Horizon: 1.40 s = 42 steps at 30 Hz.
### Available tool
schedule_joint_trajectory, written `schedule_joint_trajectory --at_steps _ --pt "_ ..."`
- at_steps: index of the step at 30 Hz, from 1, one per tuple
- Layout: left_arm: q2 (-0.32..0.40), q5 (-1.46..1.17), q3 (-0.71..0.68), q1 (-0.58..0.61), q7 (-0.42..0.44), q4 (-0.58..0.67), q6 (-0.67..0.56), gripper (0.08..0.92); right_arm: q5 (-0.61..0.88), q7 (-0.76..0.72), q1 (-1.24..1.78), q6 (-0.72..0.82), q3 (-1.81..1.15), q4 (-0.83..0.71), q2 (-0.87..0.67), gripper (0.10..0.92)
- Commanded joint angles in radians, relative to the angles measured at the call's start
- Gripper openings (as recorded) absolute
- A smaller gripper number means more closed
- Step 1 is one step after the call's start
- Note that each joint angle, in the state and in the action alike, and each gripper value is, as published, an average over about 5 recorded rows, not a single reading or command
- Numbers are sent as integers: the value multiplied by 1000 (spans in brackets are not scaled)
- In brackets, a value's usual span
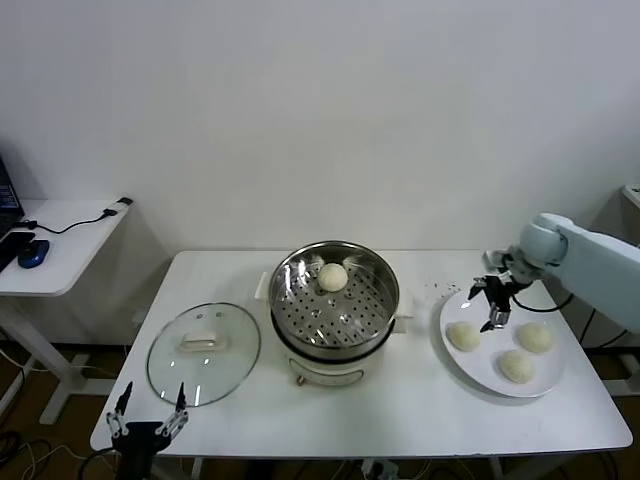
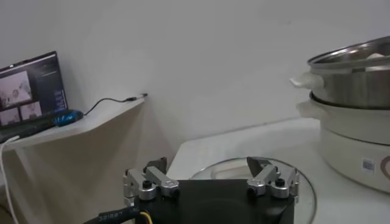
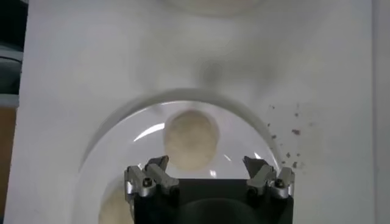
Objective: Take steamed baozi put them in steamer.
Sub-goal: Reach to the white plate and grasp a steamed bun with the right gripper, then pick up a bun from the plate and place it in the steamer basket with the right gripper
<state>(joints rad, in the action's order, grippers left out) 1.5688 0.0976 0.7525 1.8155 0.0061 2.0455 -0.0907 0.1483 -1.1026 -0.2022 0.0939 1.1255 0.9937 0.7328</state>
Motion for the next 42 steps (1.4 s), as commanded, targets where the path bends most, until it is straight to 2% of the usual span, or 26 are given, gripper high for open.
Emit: schedule_joint_trajectory --at_steps 1,14,22,26,36,42 --pt "2 -2 1 0 0 -3 2 823 -43 1 84 8 -51 -59 48 823" --pt "4 -1 3 3 -1 -6 1 823 -78 1 108 -10 -82 -133 109 810" --pt "5 -1 3 5 -1 -1 4 823 -72 -6 104 -11 -74 -132 105 666" --pt "5 -1 2 6 -2 -2 4 823 -58 -7 103 -8 -76 -127 101 625" --pt "4 -2 2 10 -3 -1 3 823 -29 -8 75 -3 -66 -94 67 578" --pt "3 -3 -8 8 -6 0 5 823 80 -4 -89 26 48 -20 6 571"
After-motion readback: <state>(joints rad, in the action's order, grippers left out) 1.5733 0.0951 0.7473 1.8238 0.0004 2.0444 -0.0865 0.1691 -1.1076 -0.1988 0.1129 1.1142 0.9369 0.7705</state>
